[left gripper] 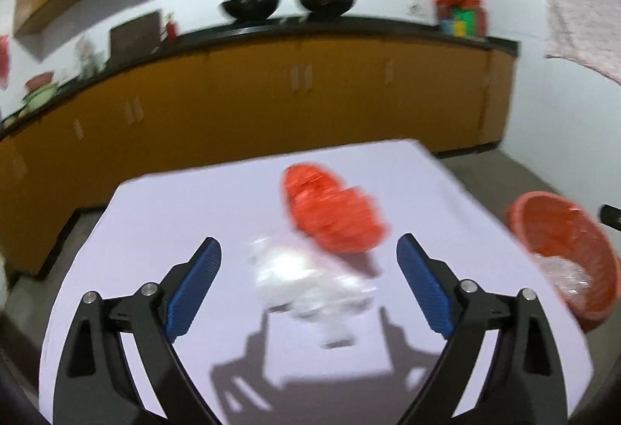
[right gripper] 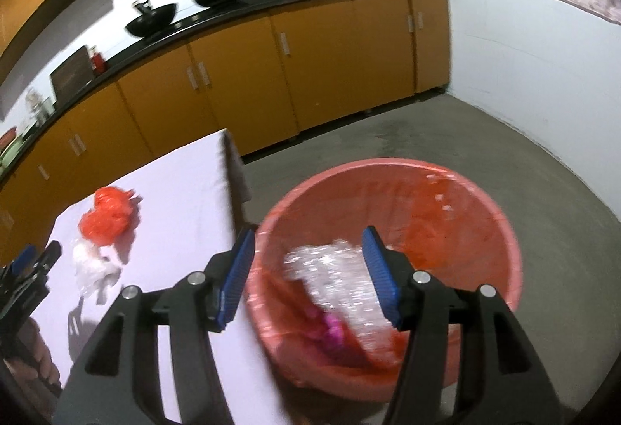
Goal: Collect trash
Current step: 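Grasp the white plastic bag with the left gripper while the right grasps the orange bag, then lift the white and orange bags off the table with both grippers, then carry the white bag with the left gripper while the right carries the orange bag over the basket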
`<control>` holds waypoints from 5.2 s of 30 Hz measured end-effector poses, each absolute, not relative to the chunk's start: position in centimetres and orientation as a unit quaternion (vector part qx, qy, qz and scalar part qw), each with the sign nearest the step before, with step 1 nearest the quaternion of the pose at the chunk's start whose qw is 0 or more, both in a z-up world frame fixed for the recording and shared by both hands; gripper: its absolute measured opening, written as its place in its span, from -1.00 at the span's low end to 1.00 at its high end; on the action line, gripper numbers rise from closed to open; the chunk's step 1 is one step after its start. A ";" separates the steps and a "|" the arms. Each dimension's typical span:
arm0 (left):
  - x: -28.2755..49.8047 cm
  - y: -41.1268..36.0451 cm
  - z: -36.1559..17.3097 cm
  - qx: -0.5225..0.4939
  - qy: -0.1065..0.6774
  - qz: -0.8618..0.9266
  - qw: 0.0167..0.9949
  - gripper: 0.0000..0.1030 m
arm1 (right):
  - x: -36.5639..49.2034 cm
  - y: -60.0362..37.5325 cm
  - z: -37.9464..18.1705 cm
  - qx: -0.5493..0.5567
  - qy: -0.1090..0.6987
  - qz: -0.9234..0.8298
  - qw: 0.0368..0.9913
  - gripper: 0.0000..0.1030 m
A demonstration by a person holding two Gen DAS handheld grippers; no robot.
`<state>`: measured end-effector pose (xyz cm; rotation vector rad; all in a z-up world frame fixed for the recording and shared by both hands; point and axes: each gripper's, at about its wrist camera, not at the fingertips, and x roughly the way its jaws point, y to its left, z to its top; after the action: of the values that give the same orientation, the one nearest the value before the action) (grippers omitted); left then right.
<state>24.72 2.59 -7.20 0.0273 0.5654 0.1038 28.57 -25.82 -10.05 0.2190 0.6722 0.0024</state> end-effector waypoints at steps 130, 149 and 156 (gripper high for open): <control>21.1 0.6 -0.7 0.001 0.282 -0.011 0.959 -0.08 | 22.9 -17.5 0.4 -0.021 0.263 0.024 0.964 -0.17; 24.1 -10.8 -2.6 0.036 0.311 -0.100 0.945 -0.08 | 23.2 -28.1 -1.8 0.023 0.277 -0.053 0.959 -0.17; 25.3 -14.6 -3.9 0.052 0.320 -0.133 0.937 -0.08 | 24.1 -30.7 -3.0 0.039 0.284 -0.072 0.955 -0.17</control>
<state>25.30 -14.61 -3.92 0.1068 0.6534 -0.2709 24.13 -30.71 -2.98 0.0799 0.5776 -0.1453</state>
